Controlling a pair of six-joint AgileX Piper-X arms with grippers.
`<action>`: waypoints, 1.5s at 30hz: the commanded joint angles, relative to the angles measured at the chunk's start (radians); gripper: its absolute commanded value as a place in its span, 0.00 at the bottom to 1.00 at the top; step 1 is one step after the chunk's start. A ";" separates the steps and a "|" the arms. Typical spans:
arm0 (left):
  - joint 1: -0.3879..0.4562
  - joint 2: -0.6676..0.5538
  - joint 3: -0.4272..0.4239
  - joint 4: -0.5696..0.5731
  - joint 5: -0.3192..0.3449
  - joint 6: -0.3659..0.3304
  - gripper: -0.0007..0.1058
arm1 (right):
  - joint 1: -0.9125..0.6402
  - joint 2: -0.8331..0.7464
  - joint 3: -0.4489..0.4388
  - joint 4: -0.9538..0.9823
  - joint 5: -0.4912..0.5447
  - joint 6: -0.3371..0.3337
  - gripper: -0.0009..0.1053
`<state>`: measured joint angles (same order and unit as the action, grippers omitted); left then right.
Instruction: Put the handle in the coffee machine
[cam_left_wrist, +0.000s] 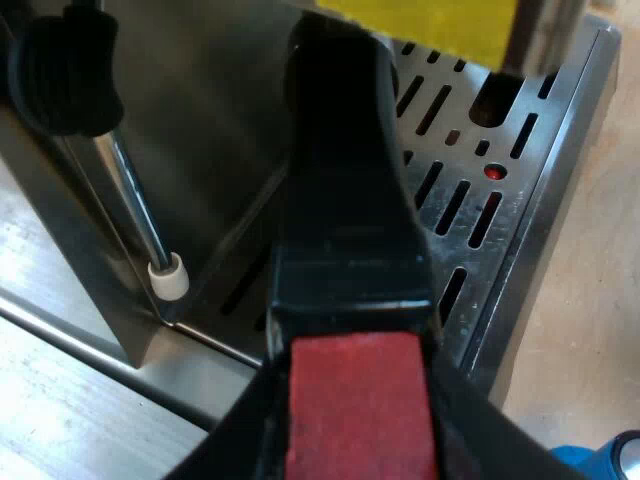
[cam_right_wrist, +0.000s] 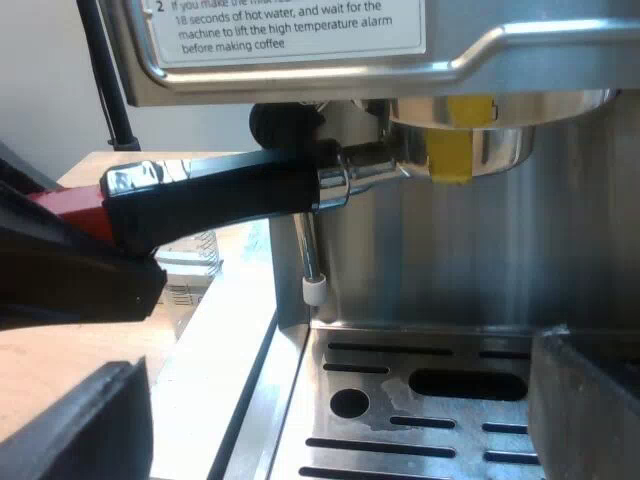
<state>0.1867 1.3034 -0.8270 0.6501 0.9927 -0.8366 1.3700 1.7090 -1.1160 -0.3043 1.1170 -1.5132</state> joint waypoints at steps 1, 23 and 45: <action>0.000 -0.026 -0.028 -0.088 0.174 -0.019 0.01 | -0.004 -0.002 -0.006 -0.007 0.006 -0.016 0.73; -0.003 0.029 -0.028 0.059 -0.015 0.120 0.01 | -0.004 -0.002 -0.006 -0.007 0.006 -0.016 0.73; -0.003 0.034 -0.028 0.164 -0.031 0.209 0.01 | -0.004 -0.002 -0.006 -0.007 0.006 -0.016 0.73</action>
<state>0.1867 1.3476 -0.8429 0.8120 0.9053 -0.6193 1.3700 1.7090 -1.1160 -0.3043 1.1170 -1.5132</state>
